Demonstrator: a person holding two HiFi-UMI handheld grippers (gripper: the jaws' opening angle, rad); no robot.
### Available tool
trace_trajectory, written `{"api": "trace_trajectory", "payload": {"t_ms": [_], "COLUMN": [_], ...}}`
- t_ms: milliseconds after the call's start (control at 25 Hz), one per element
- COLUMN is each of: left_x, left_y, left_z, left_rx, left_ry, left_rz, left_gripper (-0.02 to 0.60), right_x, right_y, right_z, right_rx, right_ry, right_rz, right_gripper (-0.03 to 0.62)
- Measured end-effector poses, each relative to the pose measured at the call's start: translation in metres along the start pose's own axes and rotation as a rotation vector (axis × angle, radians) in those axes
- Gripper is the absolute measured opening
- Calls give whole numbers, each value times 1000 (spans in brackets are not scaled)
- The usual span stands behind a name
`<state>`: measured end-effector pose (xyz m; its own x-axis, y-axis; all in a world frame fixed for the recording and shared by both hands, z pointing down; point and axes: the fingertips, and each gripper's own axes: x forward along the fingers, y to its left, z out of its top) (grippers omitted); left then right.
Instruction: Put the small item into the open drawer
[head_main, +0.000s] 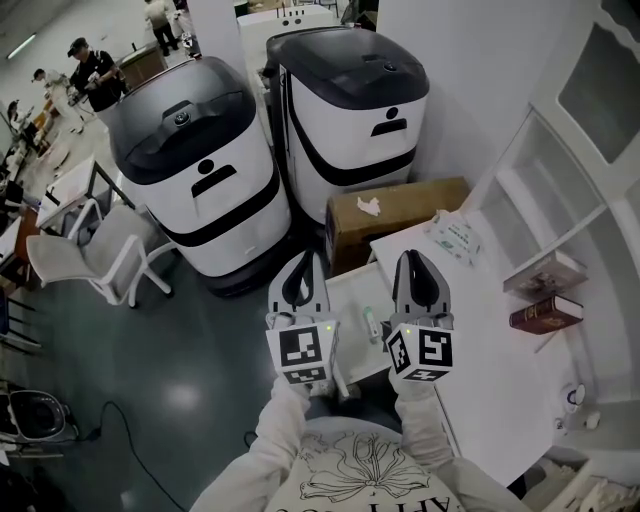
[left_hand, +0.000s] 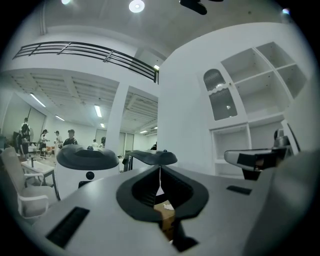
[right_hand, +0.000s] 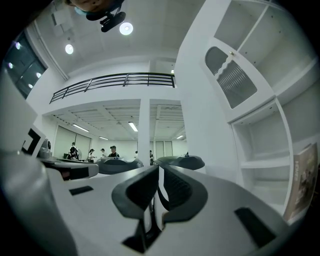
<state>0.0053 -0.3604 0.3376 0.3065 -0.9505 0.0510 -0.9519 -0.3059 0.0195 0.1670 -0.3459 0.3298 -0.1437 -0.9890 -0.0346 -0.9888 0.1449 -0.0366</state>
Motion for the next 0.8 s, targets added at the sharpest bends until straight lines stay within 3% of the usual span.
{"api": "trace_trajectory", "payload": {"t_ms": [800], "left_x": [-12], "left_y": [0], "left_z": [10], "left_rx": [10], "left_ry": [-11], "left_rz": [11], "left_gripper": [8], "right_x": [-7], "right_y": [2], "right_z": [6], "right_rx": [-22], "right_ry": [-9], "right_rz": [0], "right_gripper": [21]}}
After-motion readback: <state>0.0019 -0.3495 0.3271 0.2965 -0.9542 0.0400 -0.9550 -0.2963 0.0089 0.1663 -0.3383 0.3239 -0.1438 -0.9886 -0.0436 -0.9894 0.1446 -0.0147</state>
